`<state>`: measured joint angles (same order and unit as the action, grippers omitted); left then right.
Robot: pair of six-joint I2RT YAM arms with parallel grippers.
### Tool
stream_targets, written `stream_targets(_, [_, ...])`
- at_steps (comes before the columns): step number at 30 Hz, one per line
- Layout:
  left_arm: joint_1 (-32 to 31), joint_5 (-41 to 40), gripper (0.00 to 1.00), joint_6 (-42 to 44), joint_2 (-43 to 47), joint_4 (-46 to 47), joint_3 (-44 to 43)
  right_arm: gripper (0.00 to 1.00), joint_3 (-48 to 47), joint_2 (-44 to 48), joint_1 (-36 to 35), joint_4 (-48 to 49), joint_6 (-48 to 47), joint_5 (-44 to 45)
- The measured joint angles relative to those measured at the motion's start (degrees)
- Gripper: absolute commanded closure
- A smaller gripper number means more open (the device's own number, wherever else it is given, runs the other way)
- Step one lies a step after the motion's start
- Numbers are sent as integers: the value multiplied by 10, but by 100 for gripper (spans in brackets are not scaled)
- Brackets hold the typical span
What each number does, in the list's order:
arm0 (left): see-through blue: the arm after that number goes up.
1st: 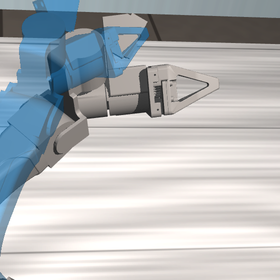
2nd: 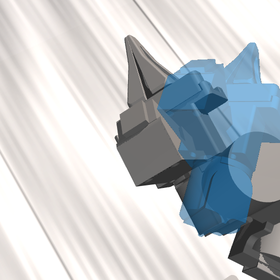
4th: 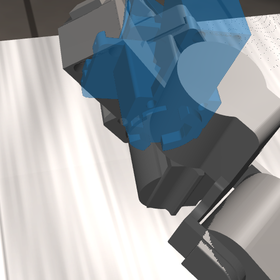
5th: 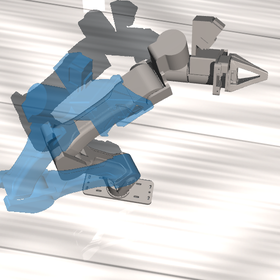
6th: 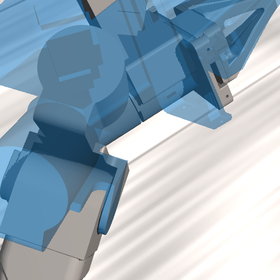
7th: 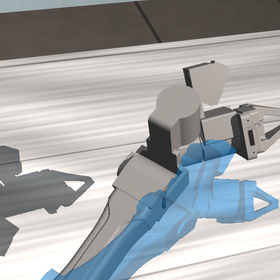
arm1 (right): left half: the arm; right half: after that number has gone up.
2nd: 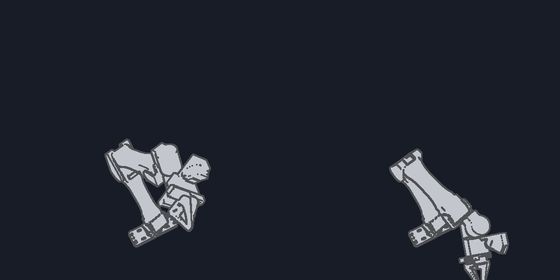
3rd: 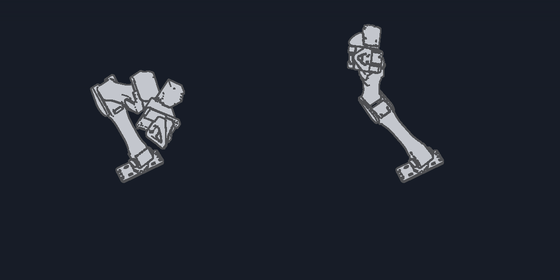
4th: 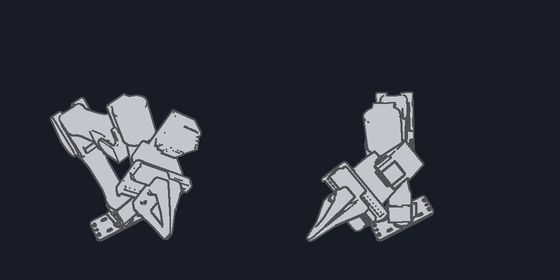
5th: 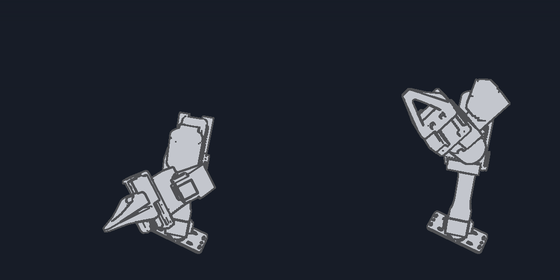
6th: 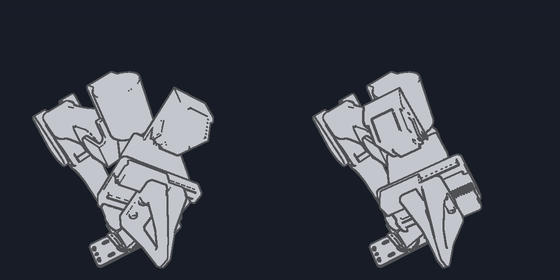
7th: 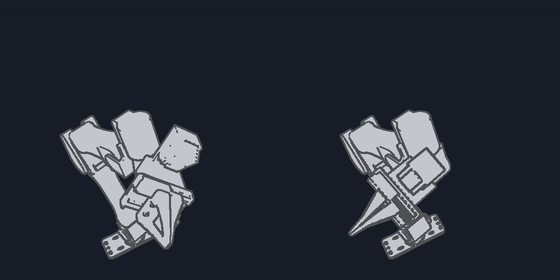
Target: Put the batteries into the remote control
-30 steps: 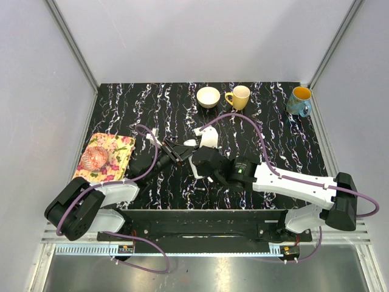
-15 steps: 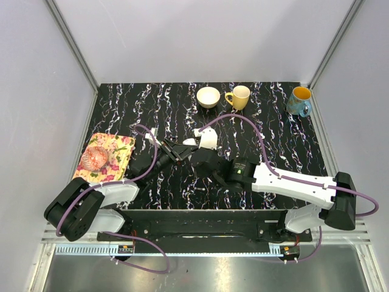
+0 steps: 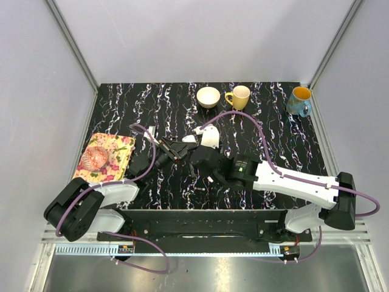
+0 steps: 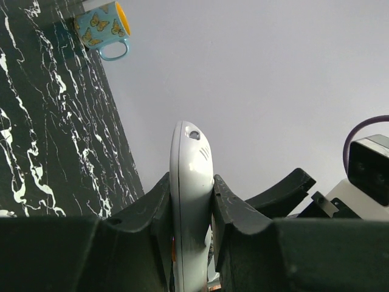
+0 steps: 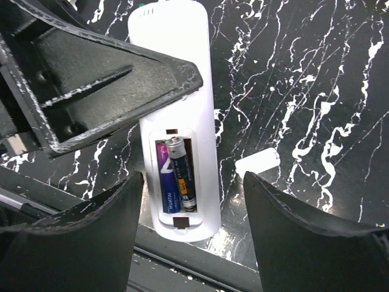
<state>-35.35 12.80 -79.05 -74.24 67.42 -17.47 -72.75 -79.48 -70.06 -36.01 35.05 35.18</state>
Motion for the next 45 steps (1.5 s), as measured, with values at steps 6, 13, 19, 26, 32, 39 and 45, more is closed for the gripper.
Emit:
stream_targets(6, [0, 0, 100, -4, 0, 9, 0, 25, -19, 1, 1, -20, -8, 15])
stream_targets(13, [-1, 0, 100, -4, -4, 15, 0, 12, -24, 65, 4, -17, -13, 8])
stream_targets(19, [-1, 0, 100, -9, -19, 30, 2, 7, 30, 169, 150, 34, 48, -128])
stream_targets(26, [-1, 4, 100, -17, -23, 31, 1, 0, 113, 175, 247, 98, 138, -338])
stream_targets(32, [-1, 7, 100, -20, -34, 33, 1, 0, 169, 127, 268, 165, 201, -469])
stream_targets(39, [-1, 8, 100, -22, -35, 33, 0, 0, 181, 108, 273, 217, 227, -526])
stream_targets(45, [-1, 10, 100, -26, -40, 34, -3, 4, 224, 105, 296, 277, 264, -559])
